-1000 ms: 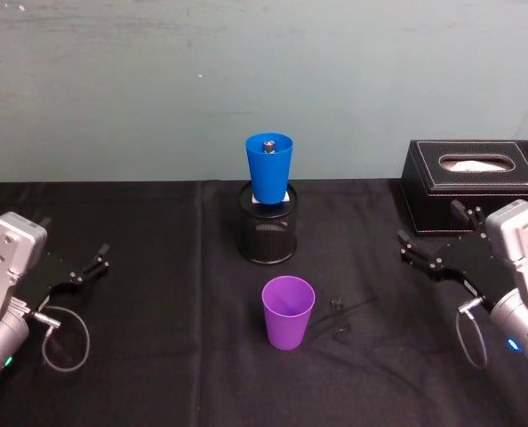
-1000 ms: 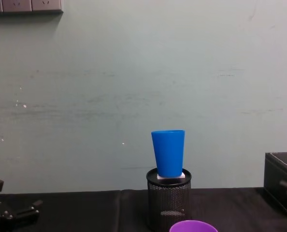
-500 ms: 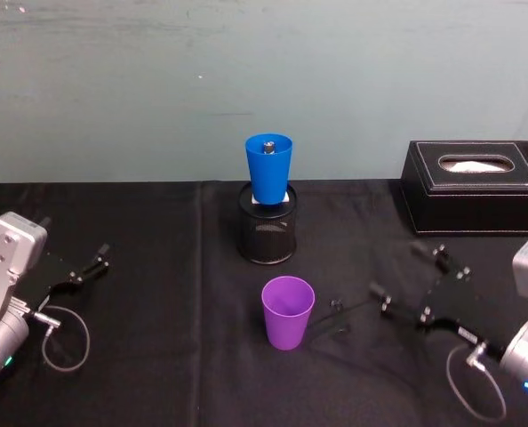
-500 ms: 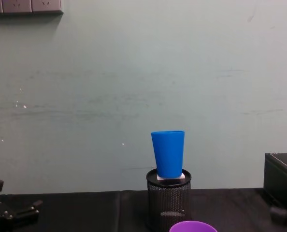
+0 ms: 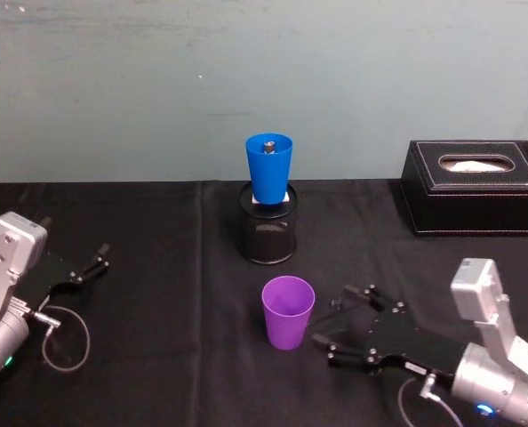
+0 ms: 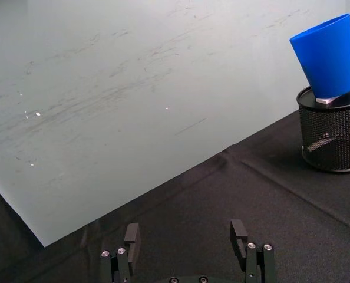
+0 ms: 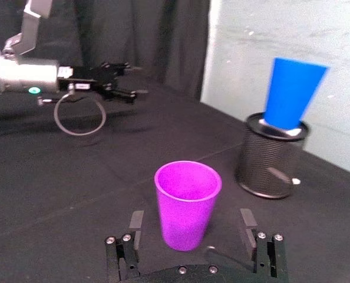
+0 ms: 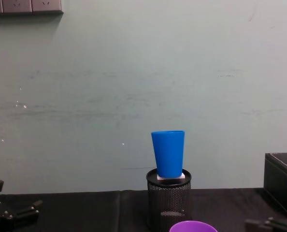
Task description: Pick up one cup with a gripper and tap it against the other cup.
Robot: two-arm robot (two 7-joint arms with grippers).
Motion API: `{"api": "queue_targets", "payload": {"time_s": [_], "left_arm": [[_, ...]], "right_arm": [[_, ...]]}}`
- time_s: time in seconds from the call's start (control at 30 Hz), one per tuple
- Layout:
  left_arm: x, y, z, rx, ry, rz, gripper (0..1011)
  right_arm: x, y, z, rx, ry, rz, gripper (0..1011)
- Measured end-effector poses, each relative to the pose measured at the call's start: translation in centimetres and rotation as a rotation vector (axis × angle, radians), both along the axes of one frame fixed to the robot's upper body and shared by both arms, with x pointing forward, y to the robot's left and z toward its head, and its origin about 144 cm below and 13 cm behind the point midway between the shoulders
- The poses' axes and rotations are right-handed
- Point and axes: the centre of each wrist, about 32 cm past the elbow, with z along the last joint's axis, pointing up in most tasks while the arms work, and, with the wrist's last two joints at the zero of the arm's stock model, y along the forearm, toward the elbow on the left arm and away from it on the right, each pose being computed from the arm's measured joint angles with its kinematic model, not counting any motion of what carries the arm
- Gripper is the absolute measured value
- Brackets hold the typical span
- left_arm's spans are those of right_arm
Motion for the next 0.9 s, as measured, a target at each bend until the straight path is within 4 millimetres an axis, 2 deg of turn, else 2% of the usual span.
{"api": "queue_targets", "payload": {"time_s": [0.3, 0.9], "left_arm": [[0.0, 0.0, 0.0, 0.0, 0.0, 0.0, 1000], [0.0, 0.0, 0.0, 0.0, 0.0, 0.0, 1000]], "right_arm": [[1.6, 1.7, -0.3, -0.022, 0.032, 0.055, 1003], [3.7, 3.3, -1.4, 0.045, 0.058, 0.057, 1003]]}}
